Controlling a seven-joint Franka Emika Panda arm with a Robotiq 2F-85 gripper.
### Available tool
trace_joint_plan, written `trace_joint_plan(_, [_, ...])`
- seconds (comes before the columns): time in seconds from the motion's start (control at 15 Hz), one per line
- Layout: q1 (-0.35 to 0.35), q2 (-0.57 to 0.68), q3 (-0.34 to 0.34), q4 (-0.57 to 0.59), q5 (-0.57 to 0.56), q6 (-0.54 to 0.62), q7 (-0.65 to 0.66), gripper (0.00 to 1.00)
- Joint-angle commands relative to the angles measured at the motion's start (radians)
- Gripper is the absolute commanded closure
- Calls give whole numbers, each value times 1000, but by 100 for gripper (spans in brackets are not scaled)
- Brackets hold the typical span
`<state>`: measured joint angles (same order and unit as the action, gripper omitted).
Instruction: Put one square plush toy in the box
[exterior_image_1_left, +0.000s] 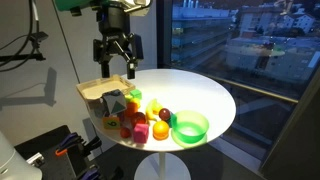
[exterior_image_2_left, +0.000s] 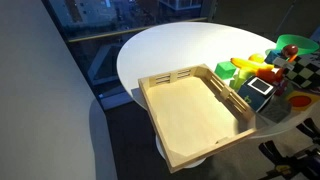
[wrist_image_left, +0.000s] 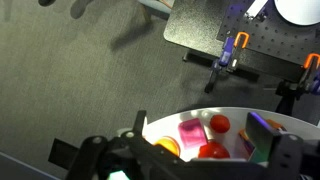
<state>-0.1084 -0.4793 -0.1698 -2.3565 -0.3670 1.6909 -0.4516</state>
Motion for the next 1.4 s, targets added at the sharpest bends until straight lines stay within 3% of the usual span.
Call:
trace_joint_plan(0.0, [11,-1,-9,3,-3,-3,4,0])
trace_joint_plan(1.33, [39,-17,-10,1,44,22,-12,0])
